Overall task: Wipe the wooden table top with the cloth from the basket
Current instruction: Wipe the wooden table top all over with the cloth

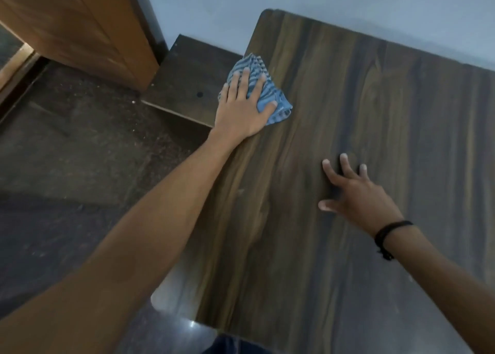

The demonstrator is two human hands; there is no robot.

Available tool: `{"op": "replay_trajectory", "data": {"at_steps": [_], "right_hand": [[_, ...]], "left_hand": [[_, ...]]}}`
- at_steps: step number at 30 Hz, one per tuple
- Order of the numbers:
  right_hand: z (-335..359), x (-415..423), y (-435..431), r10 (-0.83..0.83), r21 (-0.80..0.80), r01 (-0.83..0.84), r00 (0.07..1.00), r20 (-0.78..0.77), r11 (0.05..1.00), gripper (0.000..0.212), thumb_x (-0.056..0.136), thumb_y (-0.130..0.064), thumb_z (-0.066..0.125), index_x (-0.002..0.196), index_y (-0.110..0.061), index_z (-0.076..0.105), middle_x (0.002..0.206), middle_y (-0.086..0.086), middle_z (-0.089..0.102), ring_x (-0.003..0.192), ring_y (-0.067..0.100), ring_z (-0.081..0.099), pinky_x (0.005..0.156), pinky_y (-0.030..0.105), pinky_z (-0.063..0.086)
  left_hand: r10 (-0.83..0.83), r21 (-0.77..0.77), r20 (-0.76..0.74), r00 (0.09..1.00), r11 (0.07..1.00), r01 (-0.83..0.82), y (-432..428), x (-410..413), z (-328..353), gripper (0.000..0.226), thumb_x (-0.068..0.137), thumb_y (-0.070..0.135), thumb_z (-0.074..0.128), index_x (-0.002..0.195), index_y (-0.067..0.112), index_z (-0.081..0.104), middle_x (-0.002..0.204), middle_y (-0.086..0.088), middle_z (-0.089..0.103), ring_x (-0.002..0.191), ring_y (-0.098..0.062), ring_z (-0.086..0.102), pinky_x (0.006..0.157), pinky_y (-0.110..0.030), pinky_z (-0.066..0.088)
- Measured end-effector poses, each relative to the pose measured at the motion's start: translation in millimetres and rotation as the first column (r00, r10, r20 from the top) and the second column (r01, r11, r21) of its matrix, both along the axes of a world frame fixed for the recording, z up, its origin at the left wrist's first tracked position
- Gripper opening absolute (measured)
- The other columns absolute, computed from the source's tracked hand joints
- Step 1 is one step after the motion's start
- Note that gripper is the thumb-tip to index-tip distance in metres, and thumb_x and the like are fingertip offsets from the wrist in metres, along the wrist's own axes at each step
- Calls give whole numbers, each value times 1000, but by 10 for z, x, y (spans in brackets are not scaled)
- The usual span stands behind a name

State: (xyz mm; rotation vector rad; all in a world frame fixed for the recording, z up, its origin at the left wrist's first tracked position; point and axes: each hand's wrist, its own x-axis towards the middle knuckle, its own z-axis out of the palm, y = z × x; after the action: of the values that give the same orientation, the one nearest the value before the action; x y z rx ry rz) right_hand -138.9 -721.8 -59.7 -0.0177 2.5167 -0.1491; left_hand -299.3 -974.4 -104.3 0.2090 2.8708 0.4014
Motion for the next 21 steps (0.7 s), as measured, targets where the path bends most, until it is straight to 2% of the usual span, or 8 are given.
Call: {"op": "replay_trajectory", "data": {"at_steps": [7,14,18,21], "right_hand": [[24,-4,-18,42,36,-42,999,-4,998,95,91,-55,65,160,-38,3,169,4,-9,151,48,5,115,58,25],[-3,102,-39,86,36,-84,995,-45,996,81,99,-50,54,161,-33,5,169,7,-9,150,49,5,116,57,23],[53,100,-33,147,73,-142,987,-69,987,80,100,-50,52,162,-28,7,168,15,-3,147,52,15,118,53,20],[89,90,-31,196,100,-188,977,-81,977,81,99,-53,51,162,-27,8,168,16,0,145,51,23,117,51,24]], "left_hand": [[42,-56,-118,992,997,-49,-352,1947,-150,75,99,67,25,162,29,14,169,-11,10,155,-31,7,125,-48,9],[61,-89,-127,990,993,-72,-150,3577,-200,73,100,67,26,161,29,18,169,-8,9,155,-30,9,124,-49,15],[79,-94,-165,983,991,-95,-21,3194,-201,75,97,71,22,160,30,24,167,-11,17,154,-33,16,123,-49,15],[84,-63,-19,996,994,-85,132,2307,-61,76,97,73,17,161,35,6,170,-6,-3,156,-28,-4,125,-46,-2]]}}
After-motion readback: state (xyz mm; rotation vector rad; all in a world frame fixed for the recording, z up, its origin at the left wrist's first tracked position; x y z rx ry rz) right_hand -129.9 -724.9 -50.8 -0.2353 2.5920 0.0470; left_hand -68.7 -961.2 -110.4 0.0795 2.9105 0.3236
